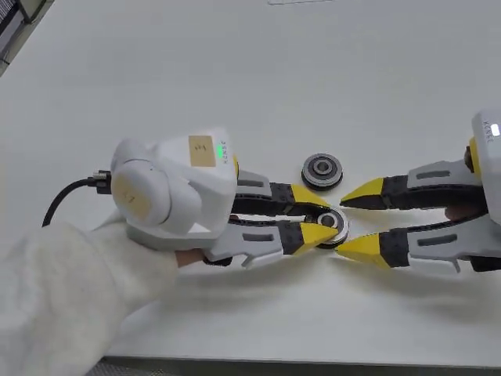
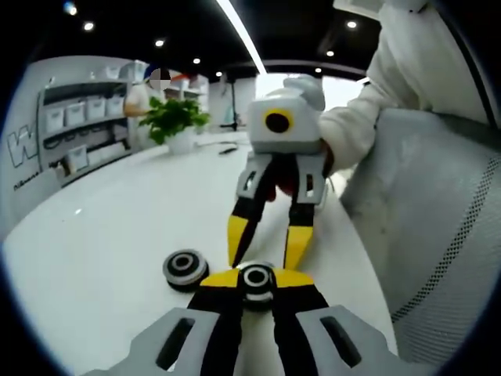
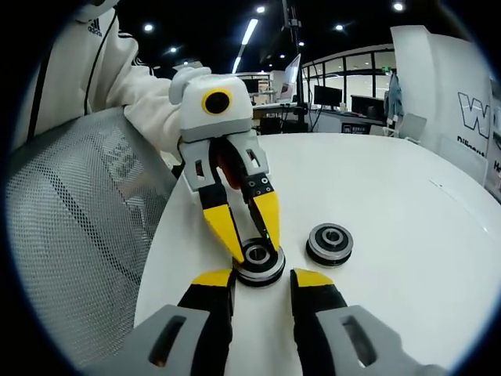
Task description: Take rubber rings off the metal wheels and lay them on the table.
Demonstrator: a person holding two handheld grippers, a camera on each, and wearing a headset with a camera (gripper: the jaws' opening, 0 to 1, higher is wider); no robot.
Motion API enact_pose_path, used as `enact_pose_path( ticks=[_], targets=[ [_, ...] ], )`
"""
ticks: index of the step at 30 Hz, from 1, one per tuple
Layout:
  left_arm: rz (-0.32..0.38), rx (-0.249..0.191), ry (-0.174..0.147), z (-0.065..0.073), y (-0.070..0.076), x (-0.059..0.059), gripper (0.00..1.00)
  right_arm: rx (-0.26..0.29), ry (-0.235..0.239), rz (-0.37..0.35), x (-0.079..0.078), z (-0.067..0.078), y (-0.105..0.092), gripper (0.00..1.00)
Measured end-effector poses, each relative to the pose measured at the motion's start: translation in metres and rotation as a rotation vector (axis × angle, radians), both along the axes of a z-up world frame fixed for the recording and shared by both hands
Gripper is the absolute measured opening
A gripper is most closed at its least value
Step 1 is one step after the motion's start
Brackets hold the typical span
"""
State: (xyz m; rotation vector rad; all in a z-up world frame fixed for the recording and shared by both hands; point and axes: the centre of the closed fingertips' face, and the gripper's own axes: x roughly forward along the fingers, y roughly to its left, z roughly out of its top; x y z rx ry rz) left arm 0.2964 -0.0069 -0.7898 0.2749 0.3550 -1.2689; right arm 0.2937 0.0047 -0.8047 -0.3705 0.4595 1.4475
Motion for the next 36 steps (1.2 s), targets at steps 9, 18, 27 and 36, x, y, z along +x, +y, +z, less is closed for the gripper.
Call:
enact_pose_path(
  ticks=[9,18,27,36],
  targets=[
    [0.001,-0.001,-0.004,-0.002,0.001,0.001,0.14,0.002,0.065,-0.008,-0.003,-0.001,-0.005,0.17],
    [0.005,-0.006,-0.003,-0.001,0.000,-0.001,0.14,-0.013,0.096,-0.033,-0.001,-0.004,-0.009,0.04],
    [0.004,-0.004,-0.006,0.000,0.001,-0.002,0.14,-0.022,0.081,-0.047,0.000,-0.003,-0.011,0.00],
    [0.001,0.000,-0.010,0.000,0.001,-0.003,0.14,-0.029,0.083,-0.066,0.001,-0.001,-0.013,0.00]
  ],
)
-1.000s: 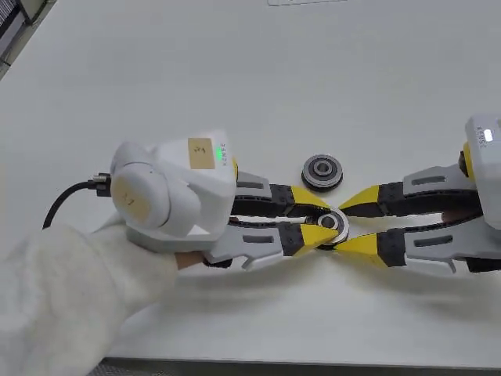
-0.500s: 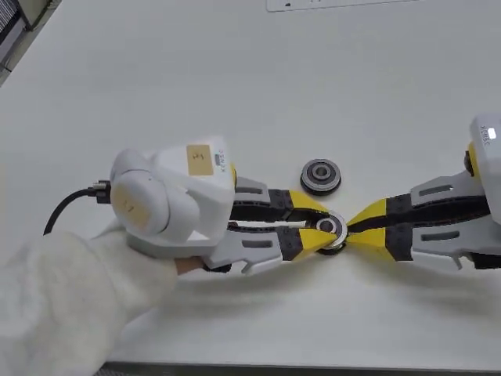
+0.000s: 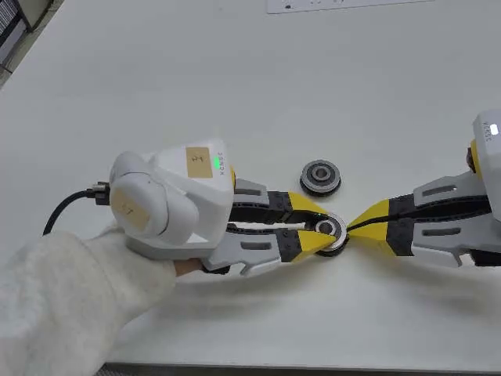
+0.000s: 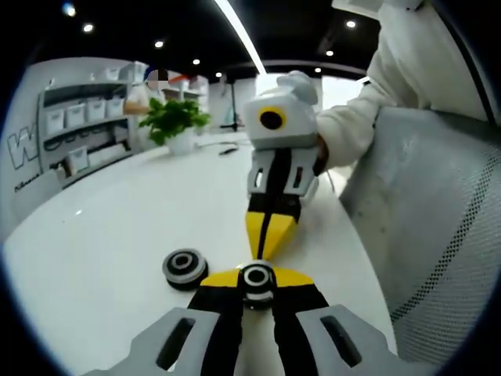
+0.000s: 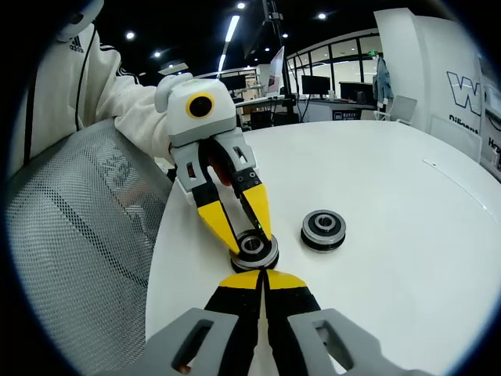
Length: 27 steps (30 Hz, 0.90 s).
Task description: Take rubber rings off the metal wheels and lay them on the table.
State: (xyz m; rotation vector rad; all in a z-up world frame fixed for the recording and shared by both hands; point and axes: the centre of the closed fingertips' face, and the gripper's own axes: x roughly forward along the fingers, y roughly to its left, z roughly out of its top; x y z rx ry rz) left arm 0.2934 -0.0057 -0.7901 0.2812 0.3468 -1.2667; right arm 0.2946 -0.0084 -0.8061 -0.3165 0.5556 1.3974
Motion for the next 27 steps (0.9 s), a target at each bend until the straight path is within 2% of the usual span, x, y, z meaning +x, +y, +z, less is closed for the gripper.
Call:
enact_pose_path(
  ticks=[3,5,10,12,16,20,22,23,24,27],
  targets=[
    [-0.001,0.001,-0.001,0.000,0.000,0.000,0.14,-0.006,0.002,-0.004,0.000,0.000,0.000,0.00],
    [-0.002,0.002,-0.002,0.000,0.000,0.000,0.14,0.000,0.031,-0.023,0.001,0.000,-0.001,0.00],
    [-0.002,0.005,-0.003,0.000,0.000,0.000,0.14,0.046,0.164,-0.101,0.001,0.001,-0.002,0.00],
    [-0.003,0.007,-0.004,0.000,0.000,0.000,0.14,0.070,0.230,-0.138,0.001,0.001,-0.002,0.00],
    [-0.004,0.007,-0.006,0.000,0.000,0.000,0.14,0.097,0.296,-0.175,0.003,0.002,-0.004,0.00],
    [-0.004,0.007,-0.007,0.000,0.000,0.000,0.14,0.113,0.328,-0.194,0.004,0.004,-0.005,0.00],
    [-0.004,0.007,-0.007,0.000,0.000,0.000,0.14,0.181,0.383,-0.225,0.006,0.012,-0.002,0.00],
    [-0.005,0.007,-0.008,0.000,0.000,0.000,0.14,0.167,0.412,-0.233,0.005,0.010,-0.004,0.00],
    [-0.005,0.007,-0.008,0.000,0.000,0.000,0.14,0.163,0.395,-0.228,0.006,0.009,-0.004,0.00],
    [-0.006,0.006,-0.008,0.000,0.000,0.000,0.14,0.172,0.405,-0.231,0.005,0.010,-0.003,0.00]
  ],
)
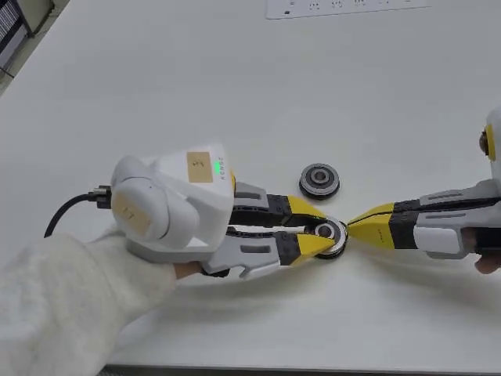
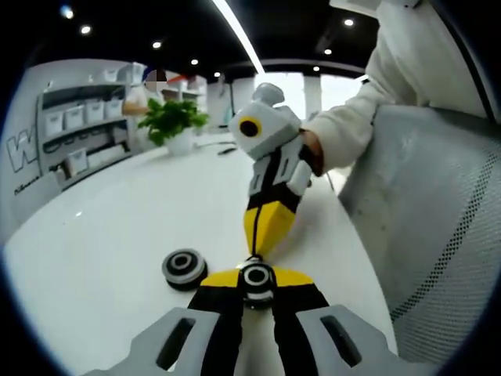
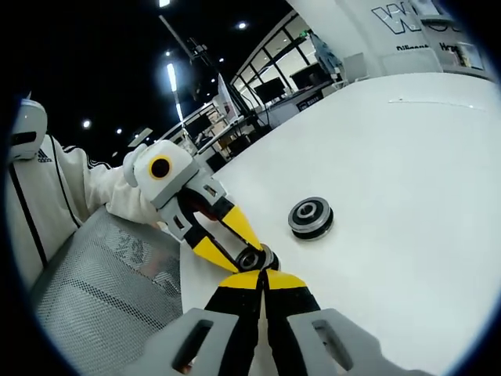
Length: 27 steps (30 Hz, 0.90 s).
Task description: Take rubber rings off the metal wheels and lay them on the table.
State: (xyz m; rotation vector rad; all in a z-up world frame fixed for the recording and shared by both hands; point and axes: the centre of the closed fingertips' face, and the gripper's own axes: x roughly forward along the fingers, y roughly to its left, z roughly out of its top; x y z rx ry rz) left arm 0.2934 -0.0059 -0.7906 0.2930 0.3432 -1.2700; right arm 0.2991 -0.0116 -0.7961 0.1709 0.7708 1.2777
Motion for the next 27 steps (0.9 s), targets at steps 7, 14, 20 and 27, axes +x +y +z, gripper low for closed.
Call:
enact_pose_path(
  ticks=[7,14,20,27],
  targets=[
    [0.000,0.000,0.002,0.000,0.000,0.000,0.14,0.013,0.026,-0.005,-0.002,0.003,0.002,0.00],
    [-0.002,0.001,0.000,0.000,0.000,0.000,0.14,0.017,0.021,0.002,-0.003,0.006,0.004,0.00],
    [-0.003,0.002,-0.001,-0.001,0.000,0.001,0.14,0.023,0.023,0.006,-0.005,0.008,0.005,0.00],
    [-0.003,0.004,-0.001,0.000,0.000,0.000,0.14,0.034,0.020,0.012,-0.006,0.011,0.007,0.00]
  ],
)
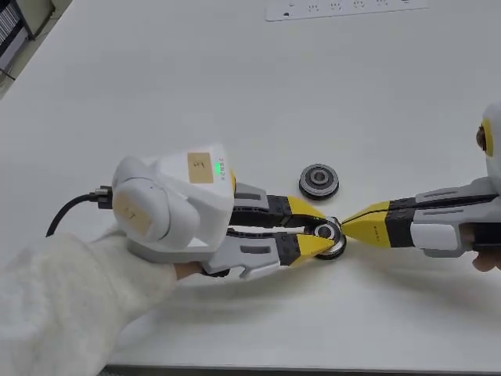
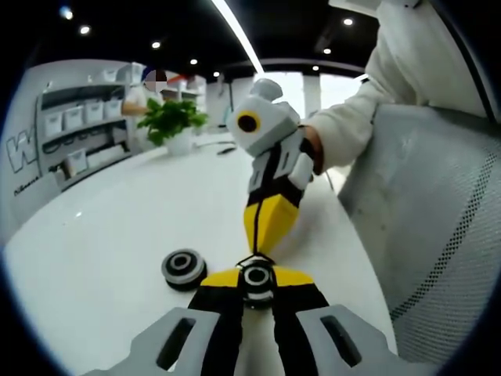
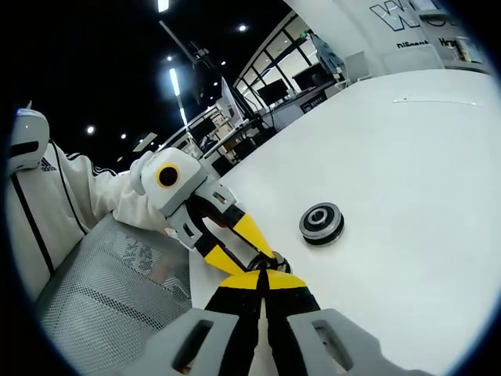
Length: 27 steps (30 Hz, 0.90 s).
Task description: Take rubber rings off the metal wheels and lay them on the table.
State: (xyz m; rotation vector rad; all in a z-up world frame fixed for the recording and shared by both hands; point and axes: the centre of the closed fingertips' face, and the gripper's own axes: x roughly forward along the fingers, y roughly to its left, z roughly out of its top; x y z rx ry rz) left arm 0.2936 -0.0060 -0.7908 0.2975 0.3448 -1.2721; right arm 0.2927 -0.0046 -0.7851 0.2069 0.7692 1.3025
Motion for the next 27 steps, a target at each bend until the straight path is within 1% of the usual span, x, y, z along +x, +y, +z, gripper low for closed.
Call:
enact_pose_path(
  ticks=[8,15,22,26,27],
  targets=[
    [0.002,0.000,0.001,-0.001,0.000,0.001,0.14,0.020,0.000,0.011,-0.002,0.004,0.003,0.00],
    [0.003,0.003,-0.001,-0.001,0.000,0.001,0.14,0.021,0.001,0.010,-0.003,0.005,0.004,0.00],
    [0.002,0.007,-0.006,0.000,0.000,0.000,0.14,0.048,0.033,-0.002,-0.003,0.009,0.005,0.00],
    [0.000,0.010,-0.012,0.000,0.001,-0.001,0.14,0.076,0.050,-0.008,-0.002,0.013,0.006,0.00],
    [0.001,0.011,-0.012,0.000,0.002,-0.001,0.14,0.073,0.048,-0.008,-0.002,0.013,0.006,0.00]
  ],
)
